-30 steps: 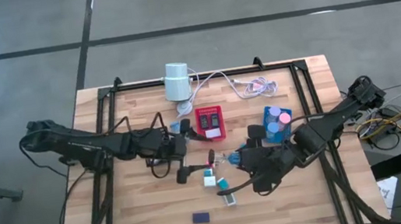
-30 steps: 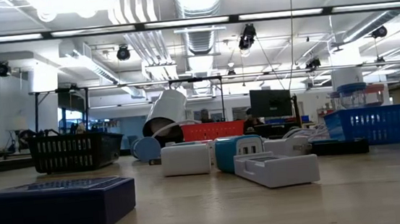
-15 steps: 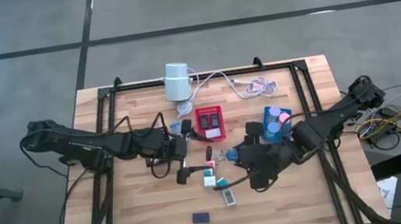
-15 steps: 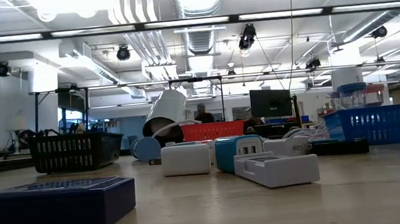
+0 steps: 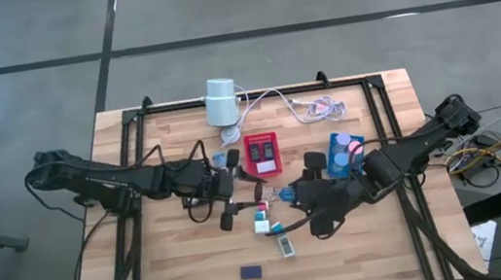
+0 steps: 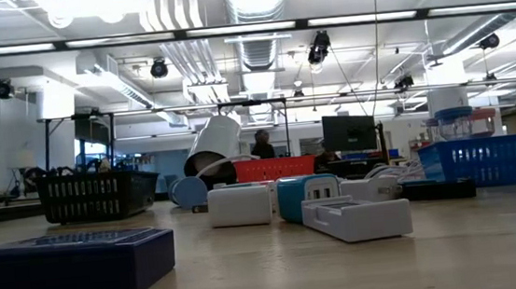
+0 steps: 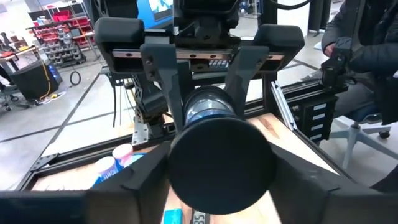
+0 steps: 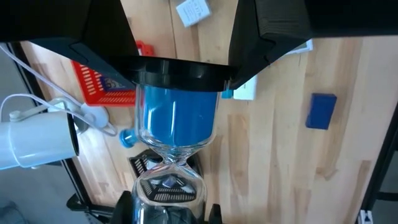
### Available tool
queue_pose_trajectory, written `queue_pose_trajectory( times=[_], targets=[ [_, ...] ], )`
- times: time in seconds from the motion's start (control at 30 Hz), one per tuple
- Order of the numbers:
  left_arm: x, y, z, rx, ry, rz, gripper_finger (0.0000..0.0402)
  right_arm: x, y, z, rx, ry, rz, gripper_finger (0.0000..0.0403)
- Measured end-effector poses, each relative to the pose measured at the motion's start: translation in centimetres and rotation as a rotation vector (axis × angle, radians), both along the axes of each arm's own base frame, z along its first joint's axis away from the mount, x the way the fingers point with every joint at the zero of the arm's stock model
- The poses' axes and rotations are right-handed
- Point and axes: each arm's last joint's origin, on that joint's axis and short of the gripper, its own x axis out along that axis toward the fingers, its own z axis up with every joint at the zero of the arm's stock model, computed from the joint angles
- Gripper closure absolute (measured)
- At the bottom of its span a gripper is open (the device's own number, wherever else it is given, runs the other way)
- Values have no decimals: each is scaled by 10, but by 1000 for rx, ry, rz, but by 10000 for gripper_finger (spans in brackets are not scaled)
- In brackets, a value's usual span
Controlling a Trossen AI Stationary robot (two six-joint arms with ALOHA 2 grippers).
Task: Pick & Place Office items
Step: Put the blue hourglass into the blue basket
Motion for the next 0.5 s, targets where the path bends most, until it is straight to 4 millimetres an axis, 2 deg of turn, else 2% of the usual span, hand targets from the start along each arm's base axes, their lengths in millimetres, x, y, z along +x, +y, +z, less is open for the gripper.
queue_pose_trajectory(
  times=[0.1, 0.43, 0.5],
  targets=[
    [0, 0, 0, 0, -2, -16, 209, 0, 0, 0, 5, -3, -10, 200],
    [0, -1, 3, -9, 0, -29, 209, 0, 0, 0, -1, 1, 2, 200],
    [0, -1, 3, -30, 4, -30, 209, 0, 0, 0, -16, 7, 23, 188]
  ],
)
